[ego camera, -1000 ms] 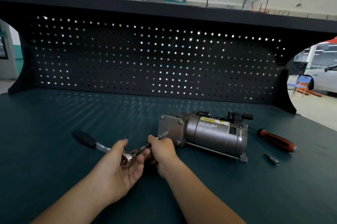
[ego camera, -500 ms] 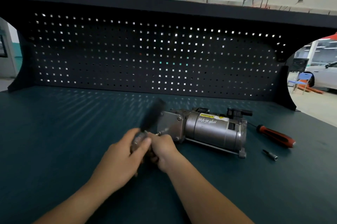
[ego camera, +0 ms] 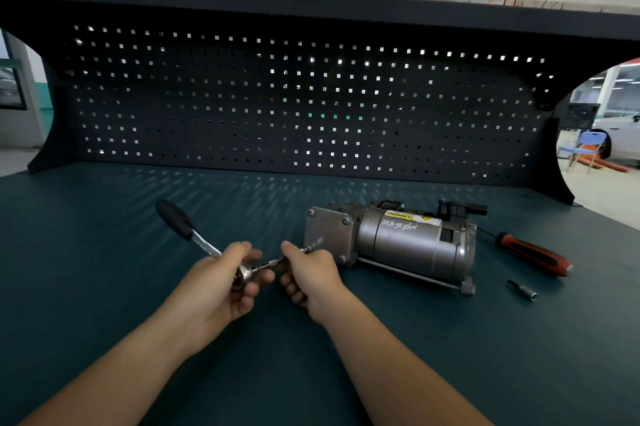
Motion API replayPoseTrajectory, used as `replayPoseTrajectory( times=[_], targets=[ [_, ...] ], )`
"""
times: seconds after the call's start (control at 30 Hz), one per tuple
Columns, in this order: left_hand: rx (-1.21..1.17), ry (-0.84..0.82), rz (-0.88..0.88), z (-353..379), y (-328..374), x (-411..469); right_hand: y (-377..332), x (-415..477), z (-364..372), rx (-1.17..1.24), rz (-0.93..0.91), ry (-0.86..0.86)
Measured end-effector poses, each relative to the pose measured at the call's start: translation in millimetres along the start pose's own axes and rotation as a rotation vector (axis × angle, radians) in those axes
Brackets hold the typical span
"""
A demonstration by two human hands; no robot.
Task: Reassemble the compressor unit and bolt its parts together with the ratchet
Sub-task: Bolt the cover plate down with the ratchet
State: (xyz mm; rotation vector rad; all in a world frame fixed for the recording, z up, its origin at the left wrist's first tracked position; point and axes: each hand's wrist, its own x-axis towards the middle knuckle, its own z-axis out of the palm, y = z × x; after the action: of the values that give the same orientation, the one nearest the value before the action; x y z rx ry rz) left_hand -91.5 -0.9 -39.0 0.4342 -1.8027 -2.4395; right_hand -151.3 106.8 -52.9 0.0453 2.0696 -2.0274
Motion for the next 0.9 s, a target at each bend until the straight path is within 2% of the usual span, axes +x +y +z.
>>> replayPoseTrajectory(
  times=[0.33,0.6,0.67,0.73,0.8,0.83,0.9],
  targets=[
    [-0.165,-0.103,-0.205,9,-3,-7,-2,-3,-1,-0.028,0.022,0.005],
    [-0.140,-0.085,-0.143,12,-1,-10,-4,-1,2,-0.016,0.073,-0.015],
    [-0.156,-0.100,-0.140,11,-3,-11,-5,-4,0,-0.098,0.044,-0.024],
    [-0.162,-0.111,-0.138,11,-4,-12,-8,-9,-5,-0.523,-0.113,0.039],
    [-0.158,-0.124,-0.138,12,-4,-12,-15,-14,-14,-1.016,-0.440,0.260],
    [-0.153,-0.134,-0.136,12,-4,-11,-23,-19,-21,-1.088,-0.604,0.384],
    [-0.135,-0.138,-0.118,12,-7,-10,-45,-19,-38,-0.991,-0.887,0.581]
  ],
)
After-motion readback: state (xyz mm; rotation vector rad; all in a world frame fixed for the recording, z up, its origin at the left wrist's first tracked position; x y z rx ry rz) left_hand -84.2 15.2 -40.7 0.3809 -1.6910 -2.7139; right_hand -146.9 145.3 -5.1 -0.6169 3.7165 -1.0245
